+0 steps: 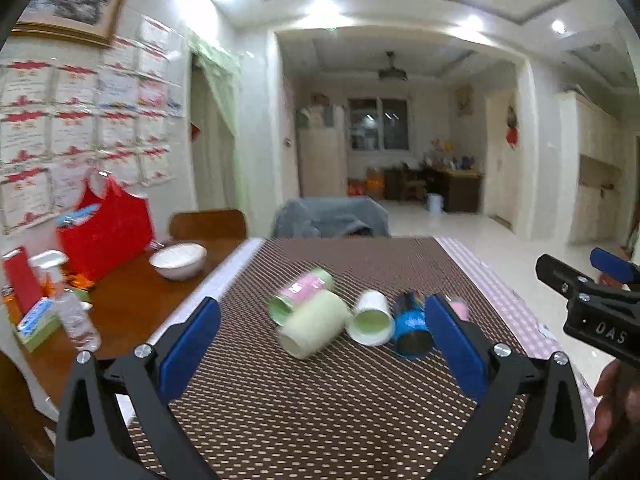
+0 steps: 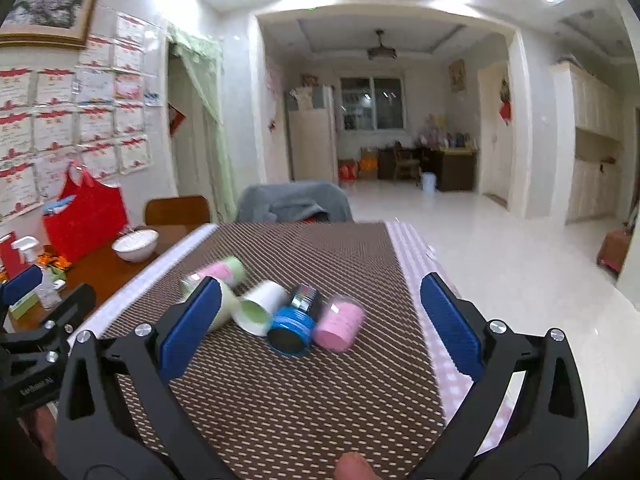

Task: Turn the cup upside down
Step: 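Move the left tool to the upright pink cup and close around it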

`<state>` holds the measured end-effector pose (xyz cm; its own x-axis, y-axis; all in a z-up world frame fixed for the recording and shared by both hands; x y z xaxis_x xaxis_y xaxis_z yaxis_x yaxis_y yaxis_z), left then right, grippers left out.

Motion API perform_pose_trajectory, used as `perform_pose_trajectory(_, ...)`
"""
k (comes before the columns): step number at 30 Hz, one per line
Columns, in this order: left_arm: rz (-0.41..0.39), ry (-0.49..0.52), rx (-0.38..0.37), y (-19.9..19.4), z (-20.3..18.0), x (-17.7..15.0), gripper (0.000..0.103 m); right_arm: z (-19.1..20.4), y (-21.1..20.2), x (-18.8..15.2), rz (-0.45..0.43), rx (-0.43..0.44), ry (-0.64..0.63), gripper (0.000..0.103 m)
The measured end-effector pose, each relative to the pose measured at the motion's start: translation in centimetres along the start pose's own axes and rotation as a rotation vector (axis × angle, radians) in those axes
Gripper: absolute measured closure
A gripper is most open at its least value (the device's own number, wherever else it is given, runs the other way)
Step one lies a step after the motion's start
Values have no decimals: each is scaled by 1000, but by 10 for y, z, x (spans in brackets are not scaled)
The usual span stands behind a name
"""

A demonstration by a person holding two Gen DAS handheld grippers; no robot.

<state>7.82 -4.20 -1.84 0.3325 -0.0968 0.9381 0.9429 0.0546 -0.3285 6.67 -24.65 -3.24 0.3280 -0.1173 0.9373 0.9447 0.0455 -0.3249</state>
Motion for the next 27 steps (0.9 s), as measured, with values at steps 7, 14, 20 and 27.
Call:
perform_pose_trajectory(7, 136, 114, -135, 55, -64, -7, 4, -61, 35, -17, 117, -97, 60, 6)
perform_pose_trajectory(14, 259, 220, -225, 107, -124, -14, 4, -98, 64, -32, 211, -123, 101, 6)
perform_pose_trajectory(20, 372, 265, -295, 150, -162, -20, 4, -119, 91, -44, 280, -124, 129, 6)
perform_pose_trajectory(27, 478, 276, -366, 191, -189, -26, 4, -138, 111, -54, 346, -137, 165, 6)
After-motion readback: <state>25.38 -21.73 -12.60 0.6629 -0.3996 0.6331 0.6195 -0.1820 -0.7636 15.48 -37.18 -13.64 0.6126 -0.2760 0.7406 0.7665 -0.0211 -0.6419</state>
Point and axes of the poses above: each gripper's, at about its wrist camera, not at the fingertips, and y roughly the way its jaws point, z to its left, x to its top, the point moved 2 cm from there along y, roughly the way its jaws point, and after that the axes turned 8 degrees about x, right-handed, at the moved point
